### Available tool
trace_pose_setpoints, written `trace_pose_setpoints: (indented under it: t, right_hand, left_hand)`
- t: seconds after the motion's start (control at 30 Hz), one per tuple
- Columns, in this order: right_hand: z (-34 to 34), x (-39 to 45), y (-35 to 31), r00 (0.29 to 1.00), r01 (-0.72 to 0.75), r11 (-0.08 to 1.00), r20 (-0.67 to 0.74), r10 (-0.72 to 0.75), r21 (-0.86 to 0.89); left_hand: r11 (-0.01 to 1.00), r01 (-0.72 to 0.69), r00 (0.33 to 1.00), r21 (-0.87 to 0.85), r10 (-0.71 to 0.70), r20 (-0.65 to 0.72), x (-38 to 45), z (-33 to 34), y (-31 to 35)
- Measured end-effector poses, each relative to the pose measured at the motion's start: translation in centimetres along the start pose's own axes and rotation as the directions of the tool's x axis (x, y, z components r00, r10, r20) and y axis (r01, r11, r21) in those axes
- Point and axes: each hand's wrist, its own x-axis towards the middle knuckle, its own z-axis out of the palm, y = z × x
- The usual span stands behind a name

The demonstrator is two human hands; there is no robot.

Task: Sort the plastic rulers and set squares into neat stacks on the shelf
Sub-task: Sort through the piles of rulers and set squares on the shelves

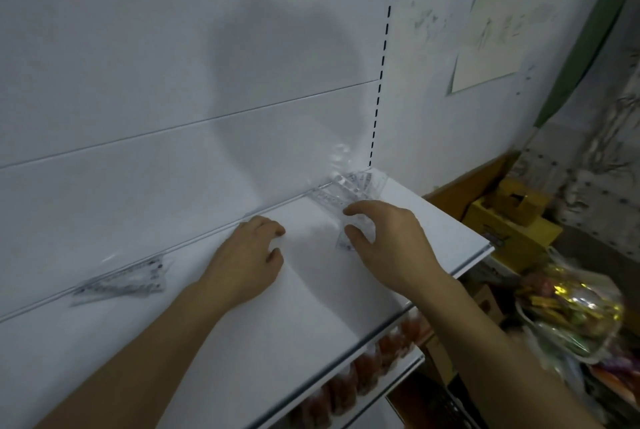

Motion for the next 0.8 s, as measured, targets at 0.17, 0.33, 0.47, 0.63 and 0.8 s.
trace_pose_setpoints:
  t: [0.17,0.33,0.47,0.63,0.8]
  right_hand:
    - [0.9,-1.5,-3.0,0.975,0.168,0.981,0.163,-0.151,-0.098]
    - [3.8,-2.5,-8.0,0.898,0.327,0.938,0.346,-0.271,-0.114]
    - [7.1,-4.5,-14.3,0.831,0.44,0.896,0.408,-0.378,-0.067]
    - [11.7,-9.0,-24.8,0.719,0.571,0.82,0.459,-0.522,0.038]
    - [16.8,-15.7,-36.5,0.57,0.694,0.704,0.482,-0.666,0.152]
  left_hand:
    - [1.0,0.012,0.999,0.002,-0.012,-0.053,-1.8,-2.1,-0.9]
    - [0.994,0.079,0.99,0.076,-0.07,-0.123,-6.9,-6.4,-4.9]
    - [0.975,0.197,0.96,0.099,-0.172,-0.22,-14.4,-11.2,-10.0]
    - [0.912,0.392,0.887,0.119,-0.341,-0.309,-27.8,-18.4,-17.2]
    - [0.804,0.571,0.779,0.168,-0.465,-0.42,-43.4,-25.7,-23.0]
